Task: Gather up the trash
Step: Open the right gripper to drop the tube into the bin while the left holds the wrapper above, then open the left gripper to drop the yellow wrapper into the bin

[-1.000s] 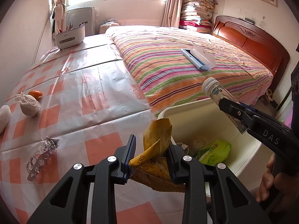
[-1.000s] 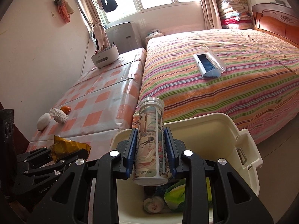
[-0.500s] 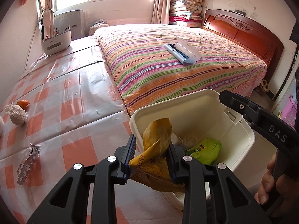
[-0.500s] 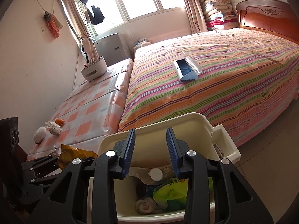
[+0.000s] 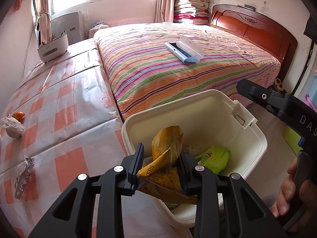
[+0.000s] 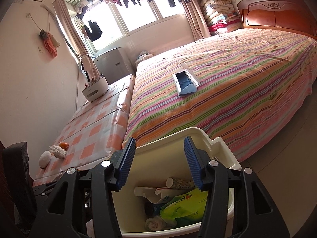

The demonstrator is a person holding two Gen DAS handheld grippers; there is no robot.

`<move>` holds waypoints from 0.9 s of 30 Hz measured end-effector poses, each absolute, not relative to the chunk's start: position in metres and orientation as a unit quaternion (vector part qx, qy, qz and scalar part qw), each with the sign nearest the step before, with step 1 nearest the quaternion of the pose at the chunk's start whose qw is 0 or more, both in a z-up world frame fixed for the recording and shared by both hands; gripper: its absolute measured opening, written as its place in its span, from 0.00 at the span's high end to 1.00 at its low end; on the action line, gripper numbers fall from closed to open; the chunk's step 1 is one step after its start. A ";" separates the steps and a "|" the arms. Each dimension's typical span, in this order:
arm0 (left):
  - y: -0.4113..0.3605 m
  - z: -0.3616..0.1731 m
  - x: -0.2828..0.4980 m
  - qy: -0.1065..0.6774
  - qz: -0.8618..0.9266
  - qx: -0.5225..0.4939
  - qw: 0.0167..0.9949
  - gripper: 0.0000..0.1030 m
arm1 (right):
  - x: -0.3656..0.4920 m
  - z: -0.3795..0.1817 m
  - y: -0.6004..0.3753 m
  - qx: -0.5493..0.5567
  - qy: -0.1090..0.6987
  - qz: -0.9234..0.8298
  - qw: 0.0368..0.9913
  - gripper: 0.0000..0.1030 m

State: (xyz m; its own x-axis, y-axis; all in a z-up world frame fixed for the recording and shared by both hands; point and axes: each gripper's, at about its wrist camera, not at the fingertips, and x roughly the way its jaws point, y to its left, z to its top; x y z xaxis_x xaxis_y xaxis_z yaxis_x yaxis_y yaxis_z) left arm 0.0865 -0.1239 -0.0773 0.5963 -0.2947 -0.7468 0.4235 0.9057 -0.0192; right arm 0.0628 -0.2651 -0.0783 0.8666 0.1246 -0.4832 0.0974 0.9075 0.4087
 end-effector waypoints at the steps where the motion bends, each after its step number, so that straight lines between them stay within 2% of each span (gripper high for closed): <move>1: -0.126 -0.077 0.087 0.401 -0.203 0.081 0.890 0.69 | 0.062 -0.078 -0.266 0.216 0.258 0.007 0.942 0.51; 9: -0.140 -0.077 0.085 0.403 -0.216 0.092 0.884 0.69 | 0.060 -0.079 -0.273 0.225 0.254 0.003 0.941 0.49; 11: -0.142 -0.077 0.084 0.402 -0.216 0.096 0.884 0.69 | 0.059 -0.079 -0.273 0.226 0.252 0.000 0.941 0.40; 13: -0.144 -0.077 0.083 0.402 -0.217 0.102 0.884 0.65 | 0.059 -0.078 -0.274 0.225 0.250 0.000 0.942 0.40; 15: -0.146 -0.076 0.083 0.400 -0.217 0.104 0.884 0.48 | 0.059 -0.078 -0.275 0.225 0.250 -0.001 0.942 0.39; 18: -0.147 -0.073 0.080 0.394 -0.219 0.111 0.886 0.31 | 0.059 -0.078 -0.275 0.227 0.250 -0.002 0.941 0.39; 20: -0.146 -0.071 0.079 0.391 -0.218 0.118 0.886 0.27 | 0.060 -0.079 -0.274 0.228 0.250 -0.003 0.941 0.39; 27: -0.117 -0.061 0.082 0.375 -0.192 0.121 0.899 0.27 | 0.065 -0.081 -0.269 0.225 0.256 -0.001 0.940 0.37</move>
